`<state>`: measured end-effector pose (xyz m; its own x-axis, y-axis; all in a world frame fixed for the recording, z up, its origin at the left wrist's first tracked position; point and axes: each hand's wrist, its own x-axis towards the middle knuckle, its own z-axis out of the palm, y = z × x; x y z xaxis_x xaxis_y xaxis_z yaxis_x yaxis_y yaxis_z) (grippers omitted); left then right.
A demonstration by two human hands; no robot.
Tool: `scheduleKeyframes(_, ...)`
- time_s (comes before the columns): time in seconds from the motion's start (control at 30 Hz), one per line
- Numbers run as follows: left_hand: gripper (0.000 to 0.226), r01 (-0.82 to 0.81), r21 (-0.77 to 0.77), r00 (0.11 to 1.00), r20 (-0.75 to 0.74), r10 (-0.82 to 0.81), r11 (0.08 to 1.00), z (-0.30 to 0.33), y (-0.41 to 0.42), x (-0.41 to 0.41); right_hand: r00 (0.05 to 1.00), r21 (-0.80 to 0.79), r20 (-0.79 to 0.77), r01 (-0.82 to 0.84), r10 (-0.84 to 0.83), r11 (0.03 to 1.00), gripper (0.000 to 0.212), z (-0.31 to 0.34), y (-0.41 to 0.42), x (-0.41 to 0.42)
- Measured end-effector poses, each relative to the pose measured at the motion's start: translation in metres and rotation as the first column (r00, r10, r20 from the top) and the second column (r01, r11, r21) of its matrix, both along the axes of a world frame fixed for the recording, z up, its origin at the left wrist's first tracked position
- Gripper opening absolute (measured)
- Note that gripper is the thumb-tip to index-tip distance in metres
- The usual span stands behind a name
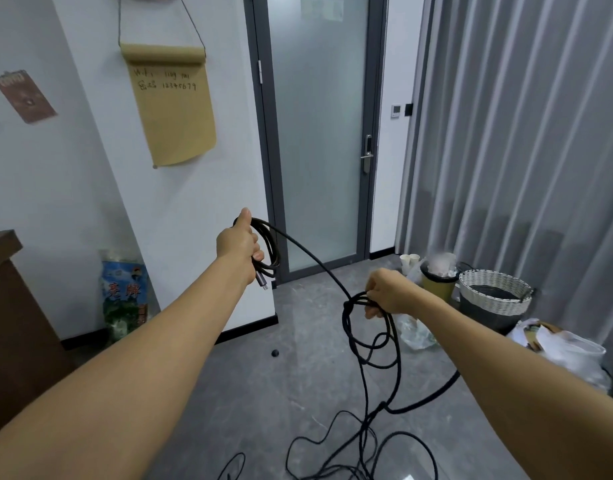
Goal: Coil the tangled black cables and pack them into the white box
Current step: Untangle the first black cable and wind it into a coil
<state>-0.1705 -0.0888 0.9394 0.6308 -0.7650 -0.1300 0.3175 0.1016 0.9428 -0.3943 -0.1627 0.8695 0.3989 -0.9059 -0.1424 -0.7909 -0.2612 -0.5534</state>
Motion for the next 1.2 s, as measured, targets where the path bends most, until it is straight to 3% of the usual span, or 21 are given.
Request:
scheduleKeyframes(0.23,0.04,-0.026,0.029,0.999,0.031,0.026,0.999,0.0,0.005,0.016,0.947,0.147,0.297,0.078,-0.12,0.986,0.024,0.01,0.0,-0.003)
scheduleKeyframes(0.4,0.041,0.013,0.065,0.994,0.109,-0.02,0.998,-0.003,0.004,0.01,0.775,0.22,0.599,0.079,-0.199,0.972,0.01,0.026,-0.002,0.005)
scheduleKeyframes(0.57,0.042,0.023,0.062,0.954,0.297,-0.04,0.998,0.0,0.0,0.006,0.657,0.214,0.717,0.113,-0.234,0.97,0.023,0.031,0.002,0.009)
scheduleKeyframes(0.7,0.043,-0.077,0.096,0.906,0.423,0.029,0.992,0.005,0.001,0.012,0.747,0.24,0.587,0.207,-0.312,0.948,0.006,0.031,-0.003,0.004)
scheduleKeyframes(0.9,0.044,-0.059,0.101,0.765,0.644,-0.02,0.993,0.008,0.004,-0.012,0.782,0.206,0.568,0.166,-0.256,0.964,0.018,0.039,-0.003,0.005)
scheduleKeyframes(1.03,0.045,-0.027,0.143,0.581,0.808,-0.1,0.989,0.013,0.001,-0.029,0.874,0.064,0.455,0.161,-0.172,0.985,0.018,0.046,-0.003,0.005)
scheduleKeyframes(1.13,0.046,-0.046,0.199,0.41,0.897,-0.163,0.979,0.014,-0.001,-0.033,0.96,-0.03,0.212,0.195,-0.184,0.98,0.02,0.051,-0.007,0.001)
scheduleKeyframes(1.2,0.045,-0.079,0.228,0.347,0.919,-0.188,0.97,0.014,-0.001,-0.031,0.97,-0.049,0.11,0.223,-0.217,0.974,0.027,0.056,-0.005,-0.005)
